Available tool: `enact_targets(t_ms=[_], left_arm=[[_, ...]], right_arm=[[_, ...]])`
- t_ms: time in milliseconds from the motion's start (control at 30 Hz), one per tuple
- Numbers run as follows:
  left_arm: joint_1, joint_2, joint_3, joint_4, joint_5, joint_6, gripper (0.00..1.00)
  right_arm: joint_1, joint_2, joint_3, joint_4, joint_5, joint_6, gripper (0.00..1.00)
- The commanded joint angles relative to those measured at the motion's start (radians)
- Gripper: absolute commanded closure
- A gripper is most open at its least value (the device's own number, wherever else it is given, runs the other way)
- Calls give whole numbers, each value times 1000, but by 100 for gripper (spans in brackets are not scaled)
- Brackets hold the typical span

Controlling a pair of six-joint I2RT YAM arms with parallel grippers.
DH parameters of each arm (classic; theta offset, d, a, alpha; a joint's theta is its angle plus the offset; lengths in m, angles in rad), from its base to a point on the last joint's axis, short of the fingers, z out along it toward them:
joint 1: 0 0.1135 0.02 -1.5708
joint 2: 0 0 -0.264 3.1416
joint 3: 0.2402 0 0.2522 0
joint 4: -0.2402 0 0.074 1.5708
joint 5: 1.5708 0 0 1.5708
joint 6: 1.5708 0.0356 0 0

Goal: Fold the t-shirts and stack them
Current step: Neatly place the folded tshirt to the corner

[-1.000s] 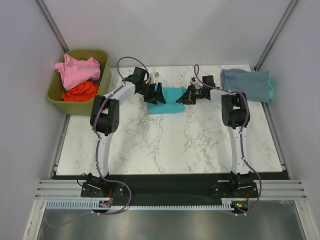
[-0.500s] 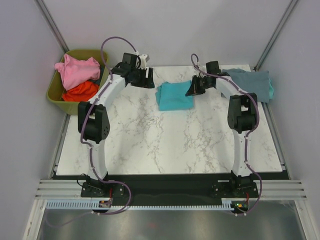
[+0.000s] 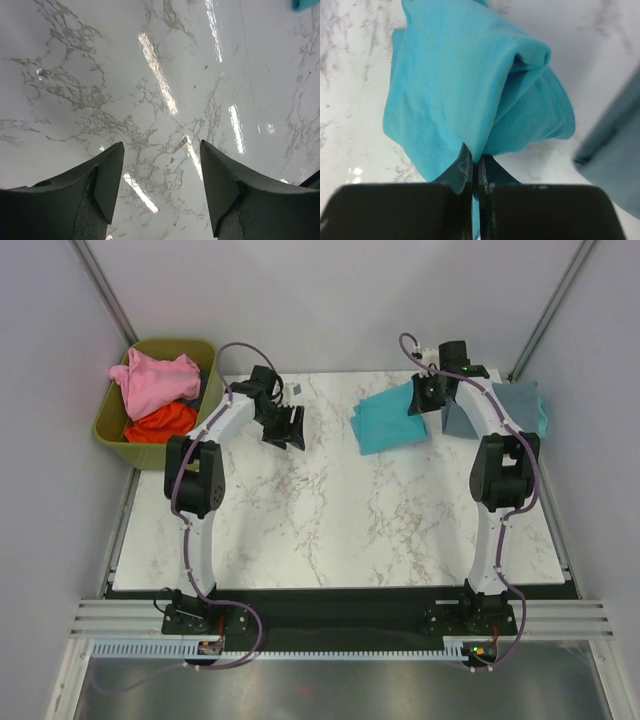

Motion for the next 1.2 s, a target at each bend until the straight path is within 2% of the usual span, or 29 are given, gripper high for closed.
enact_targets(t_ms=[0,133,367,567,1167], left_arm=[[6,-6,-53,2,60,27,31],[9,17,-49,18,57,36,30],[8,50,-4,15,88,28,29],[8,74,31,4,74,33,29],[-20,75,14,0,35,56,28]], right_arm=[[-60,-1,128,-6,102,-45,100],[-125,18,195,11,141,-46,100],[-163,33,241,26,174,-54,100],[-217,27,255,26,170,-58,100],[-425,54,301,19,131,-66,100]])
